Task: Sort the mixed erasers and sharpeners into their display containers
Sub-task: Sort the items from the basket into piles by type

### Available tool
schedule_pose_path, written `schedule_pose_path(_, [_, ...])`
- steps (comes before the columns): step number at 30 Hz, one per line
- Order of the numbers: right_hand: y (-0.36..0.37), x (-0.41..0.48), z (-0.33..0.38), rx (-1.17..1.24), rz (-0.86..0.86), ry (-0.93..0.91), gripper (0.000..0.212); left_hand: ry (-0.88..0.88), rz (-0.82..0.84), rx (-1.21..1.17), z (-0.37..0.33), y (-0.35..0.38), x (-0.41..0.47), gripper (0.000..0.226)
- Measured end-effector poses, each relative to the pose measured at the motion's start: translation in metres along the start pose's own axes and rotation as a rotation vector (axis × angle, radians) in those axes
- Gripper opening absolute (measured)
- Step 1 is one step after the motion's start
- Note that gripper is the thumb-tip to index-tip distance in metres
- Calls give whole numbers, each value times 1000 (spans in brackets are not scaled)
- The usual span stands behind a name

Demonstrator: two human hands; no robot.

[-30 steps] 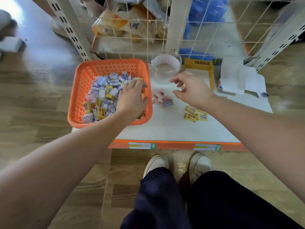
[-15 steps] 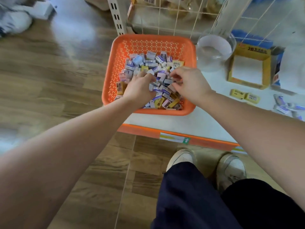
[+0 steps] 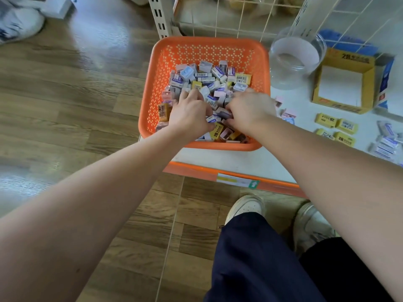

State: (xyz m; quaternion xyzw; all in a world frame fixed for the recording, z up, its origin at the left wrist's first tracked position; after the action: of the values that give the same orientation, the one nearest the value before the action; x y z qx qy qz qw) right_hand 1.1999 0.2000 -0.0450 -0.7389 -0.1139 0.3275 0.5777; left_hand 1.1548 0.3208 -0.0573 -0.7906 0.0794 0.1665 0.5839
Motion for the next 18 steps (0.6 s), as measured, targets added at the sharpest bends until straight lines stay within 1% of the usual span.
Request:
schedule_pose_path(5, [1,2,0,28,-30,20,28,24,-21,-153,0,2,2,34])
schedule_pose_path(9, [0,2,-2,75,-51,37,19,31,-28,-273,-2,-1,1,33])
schedule_pose_path(12, [-2,-3,-3,194,-92,36,27,40,-55,-294,-5,-5,-5,32])
schedule_pose_path(15, [-7,-14,-16,405,-164,25,39,96,-110,-242,-11,-11,-9,32])
schedule_pose_path(18, [-17,-30,-41,549,-236,-12,36,158,-138,-203,-23,-17,-13,32])
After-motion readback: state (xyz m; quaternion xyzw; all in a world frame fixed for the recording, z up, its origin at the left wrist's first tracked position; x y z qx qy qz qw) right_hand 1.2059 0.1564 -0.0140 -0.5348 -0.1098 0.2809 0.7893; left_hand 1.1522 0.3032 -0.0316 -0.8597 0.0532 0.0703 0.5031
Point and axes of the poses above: each hand's wrist, its own x-axis towards the middle knuckle, its own y-axis out of the palm, z = x × y, the point moved 3 cm from there along x, towards the middle knuckle, and after that the axes turned 8 degrees about z, right-handed, at the moved point
